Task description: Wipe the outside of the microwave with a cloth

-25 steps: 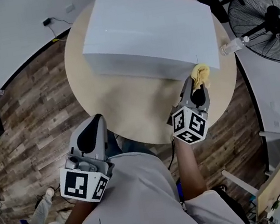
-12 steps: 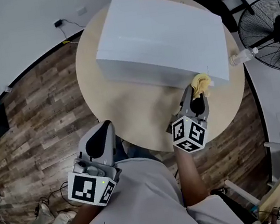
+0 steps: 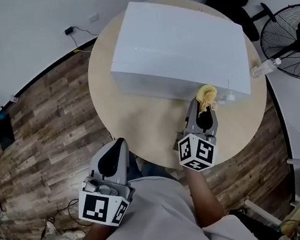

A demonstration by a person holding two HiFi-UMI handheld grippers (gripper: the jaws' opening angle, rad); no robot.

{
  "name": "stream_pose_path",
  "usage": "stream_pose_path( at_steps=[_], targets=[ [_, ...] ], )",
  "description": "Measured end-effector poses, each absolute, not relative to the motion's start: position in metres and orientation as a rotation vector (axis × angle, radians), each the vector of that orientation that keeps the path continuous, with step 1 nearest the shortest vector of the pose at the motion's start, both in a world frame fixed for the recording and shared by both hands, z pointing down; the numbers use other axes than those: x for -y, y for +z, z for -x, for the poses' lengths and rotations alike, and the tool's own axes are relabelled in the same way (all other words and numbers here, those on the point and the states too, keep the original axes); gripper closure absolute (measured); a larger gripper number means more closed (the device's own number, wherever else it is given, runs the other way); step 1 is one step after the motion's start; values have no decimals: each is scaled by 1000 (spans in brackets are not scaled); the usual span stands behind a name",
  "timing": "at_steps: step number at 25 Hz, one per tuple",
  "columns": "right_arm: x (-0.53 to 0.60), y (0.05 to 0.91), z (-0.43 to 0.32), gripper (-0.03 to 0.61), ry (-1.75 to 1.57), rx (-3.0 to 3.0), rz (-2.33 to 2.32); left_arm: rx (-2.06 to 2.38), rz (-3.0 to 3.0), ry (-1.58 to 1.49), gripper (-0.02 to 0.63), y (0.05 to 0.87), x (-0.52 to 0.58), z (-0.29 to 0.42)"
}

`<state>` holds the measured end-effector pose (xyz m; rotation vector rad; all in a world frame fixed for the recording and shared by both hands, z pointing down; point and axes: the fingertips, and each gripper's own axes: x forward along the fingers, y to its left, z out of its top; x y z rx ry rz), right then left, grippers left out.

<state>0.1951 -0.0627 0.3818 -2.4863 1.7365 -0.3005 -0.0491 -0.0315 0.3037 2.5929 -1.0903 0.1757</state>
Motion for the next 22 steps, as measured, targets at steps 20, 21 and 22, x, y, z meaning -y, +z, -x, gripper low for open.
stream_pose_path(
  at_steps=[20,21,22],
  targets=[
    [100,384,-127,456,-315,-1922,2338,1137,-2561,172,621,307,32,66],
    [101,384,-125,456,-318,-1927,2335,1138,-2558,173,621,308,32,67],
    [102,385,-123,456,-321,-1933,2331,1139,-2554,173,621,308,32,68]
  ],
)
